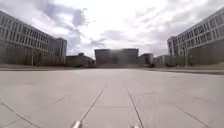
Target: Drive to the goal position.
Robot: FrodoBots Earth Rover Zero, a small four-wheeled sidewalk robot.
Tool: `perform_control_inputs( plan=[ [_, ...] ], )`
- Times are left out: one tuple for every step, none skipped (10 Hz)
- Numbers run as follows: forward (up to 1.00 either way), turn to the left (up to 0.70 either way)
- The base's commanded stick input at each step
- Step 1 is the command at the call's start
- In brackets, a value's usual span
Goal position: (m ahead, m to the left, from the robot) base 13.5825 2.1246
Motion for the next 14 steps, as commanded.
perform_control_inputs(
  plan=[
    [0.70, 0.00],
    [0.70, 0.00],
    [0.70, 0.00],
    [0.70, 0.00],
    [0.70, 0.00],
    [0.70, 0.00],
    [0.70, 0.00],
    [0.70, 0.00],
    [0.70, 0.00],
    [0.70, 0.00],
    [0.70, 0.00],
    [0.70, 0.00],
    [0.70, 0.00],
    [0.70, 0.00]
  ],
)
